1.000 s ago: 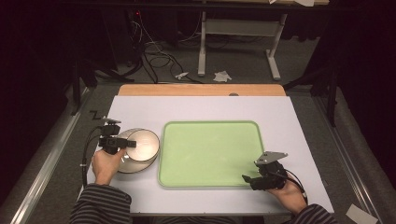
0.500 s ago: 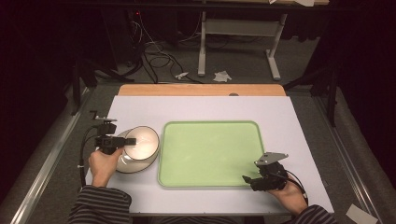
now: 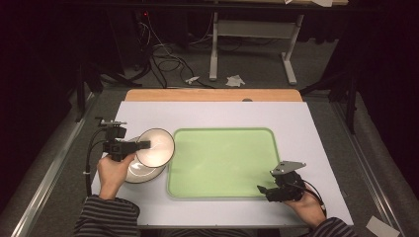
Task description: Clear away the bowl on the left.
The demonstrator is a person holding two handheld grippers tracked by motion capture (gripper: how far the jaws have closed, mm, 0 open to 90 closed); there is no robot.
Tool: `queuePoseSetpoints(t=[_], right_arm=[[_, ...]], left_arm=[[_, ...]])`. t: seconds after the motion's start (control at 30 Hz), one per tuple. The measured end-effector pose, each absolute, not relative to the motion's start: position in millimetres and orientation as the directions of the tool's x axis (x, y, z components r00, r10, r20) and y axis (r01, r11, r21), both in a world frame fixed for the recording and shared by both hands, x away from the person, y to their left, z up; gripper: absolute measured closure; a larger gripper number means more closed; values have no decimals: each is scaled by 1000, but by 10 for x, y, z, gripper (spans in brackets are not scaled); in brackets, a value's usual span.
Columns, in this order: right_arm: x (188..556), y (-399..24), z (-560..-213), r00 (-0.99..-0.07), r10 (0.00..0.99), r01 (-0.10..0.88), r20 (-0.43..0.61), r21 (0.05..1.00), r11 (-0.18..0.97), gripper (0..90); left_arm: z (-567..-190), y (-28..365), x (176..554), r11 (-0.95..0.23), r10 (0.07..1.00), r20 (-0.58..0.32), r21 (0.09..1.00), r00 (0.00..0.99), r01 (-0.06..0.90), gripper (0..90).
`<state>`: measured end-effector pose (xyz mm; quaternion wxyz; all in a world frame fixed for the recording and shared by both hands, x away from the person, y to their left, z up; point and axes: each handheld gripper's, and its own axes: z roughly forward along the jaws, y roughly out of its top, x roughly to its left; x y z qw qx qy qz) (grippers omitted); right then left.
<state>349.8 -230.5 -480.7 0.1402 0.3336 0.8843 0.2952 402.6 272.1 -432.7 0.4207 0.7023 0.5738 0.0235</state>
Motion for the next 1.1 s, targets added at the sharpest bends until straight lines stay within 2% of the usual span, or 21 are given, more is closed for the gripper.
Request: queuePoseSetpoints(t=[0.43, 1.1], right_arm=[[3490, -2294, -4808, -743, 667, 501, -59, 612, 612, 290], [3488, -2292, -4807, -742, 668, 504, -57, 609, 613, 290]], left_arm=[[-4213, 2380, 4005, -91, 796, -419, 632, 438, 770, 810], [-4167, 1952, 4059, -183, 757, -392, 642, 523, 745, 810]])
